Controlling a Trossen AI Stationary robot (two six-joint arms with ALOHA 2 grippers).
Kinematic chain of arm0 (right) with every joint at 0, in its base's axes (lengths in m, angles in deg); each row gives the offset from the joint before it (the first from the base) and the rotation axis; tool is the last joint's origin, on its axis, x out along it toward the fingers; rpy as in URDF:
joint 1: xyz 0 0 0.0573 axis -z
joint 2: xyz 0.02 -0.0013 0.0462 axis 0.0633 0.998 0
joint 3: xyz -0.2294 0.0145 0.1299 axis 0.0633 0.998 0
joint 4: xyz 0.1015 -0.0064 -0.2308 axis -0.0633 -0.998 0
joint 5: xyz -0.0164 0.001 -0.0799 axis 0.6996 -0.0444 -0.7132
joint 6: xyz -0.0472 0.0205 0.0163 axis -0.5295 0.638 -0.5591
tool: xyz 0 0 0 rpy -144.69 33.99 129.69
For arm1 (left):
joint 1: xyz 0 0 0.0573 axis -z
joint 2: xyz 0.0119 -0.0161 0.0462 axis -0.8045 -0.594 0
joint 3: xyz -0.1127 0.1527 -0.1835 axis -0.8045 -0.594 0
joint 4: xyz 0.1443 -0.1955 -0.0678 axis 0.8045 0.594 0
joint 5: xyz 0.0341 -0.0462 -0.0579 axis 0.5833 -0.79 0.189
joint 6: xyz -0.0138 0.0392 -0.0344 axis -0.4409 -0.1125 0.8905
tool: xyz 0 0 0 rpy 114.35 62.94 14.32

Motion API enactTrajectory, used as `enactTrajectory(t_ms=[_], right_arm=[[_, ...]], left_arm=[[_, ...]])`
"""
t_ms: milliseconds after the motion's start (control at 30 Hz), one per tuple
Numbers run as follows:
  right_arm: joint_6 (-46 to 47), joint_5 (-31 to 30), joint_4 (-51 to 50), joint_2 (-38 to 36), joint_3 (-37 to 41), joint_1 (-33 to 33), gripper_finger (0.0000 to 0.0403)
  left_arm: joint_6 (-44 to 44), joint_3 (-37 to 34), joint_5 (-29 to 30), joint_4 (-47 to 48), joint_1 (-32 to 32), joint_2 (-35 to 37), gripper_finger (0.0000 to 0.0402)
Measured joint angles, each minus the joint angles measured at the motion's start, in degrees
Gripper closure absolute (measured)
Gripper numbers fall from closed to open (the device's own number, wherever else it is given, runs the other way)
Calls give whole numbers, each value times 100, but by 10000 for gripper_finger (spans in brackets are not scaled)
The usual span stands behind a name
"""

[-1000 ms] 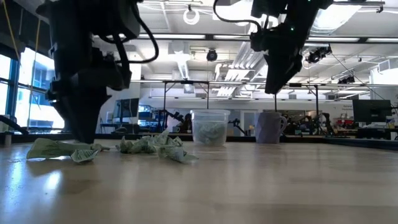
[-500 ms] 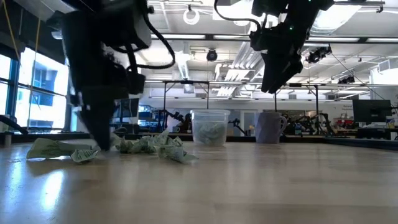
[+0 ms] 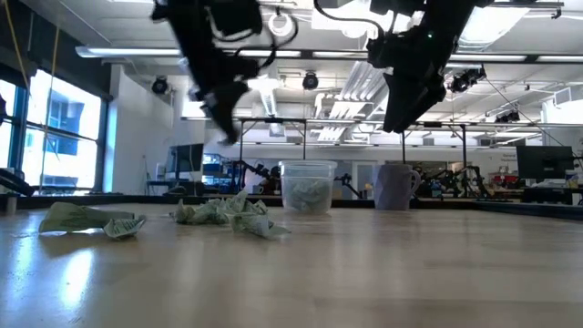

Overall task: Pick and place Stevia / Truvia into bins
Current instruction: Put the stevia packet into the transparent container

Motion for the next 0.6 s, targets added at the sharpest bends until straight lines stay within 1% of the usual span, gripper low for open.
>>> enactTrajectory(t_ms=[67, 167, 267, 333, 400, 467, 533, 600], right_arm=[[53, -143, -45, -37, 0, -131, 160], [158, -439, -131, -174, -2, -418, 160], [439, -821, -381, -362, -2, -725, 160], [675, -1020, -632, -472, -2, -911, 160], [919, -1167, -914, -580, -2, -1074, 160], [1126, -1251, -1185, -655, -2, -1210, 160], [1261, -1296, -1405, -707, -2, -1327, 160], [1295, -1335, -1565, -719, -2, -1410, 160]], left_arm=[[-420, 292, -551, -490, -296, -34, 380], [-665, 737, -1341, -1281, -629, -377, 380], [-730, 1222, -1910, -1565, -930, -869, 379], [-727, 1529, -2361, -1564, -1102, -1302, 369], [-679, 1826, -2823, -1541, -1224, -1744, 344], [-558, 2155, -3150, -1376, -1287, -2099, 310], [-267, 2488, -3203, -891, -1318, -2329, 277], [-85, 2837, -3317, -210, -1318, -2452, 245]])
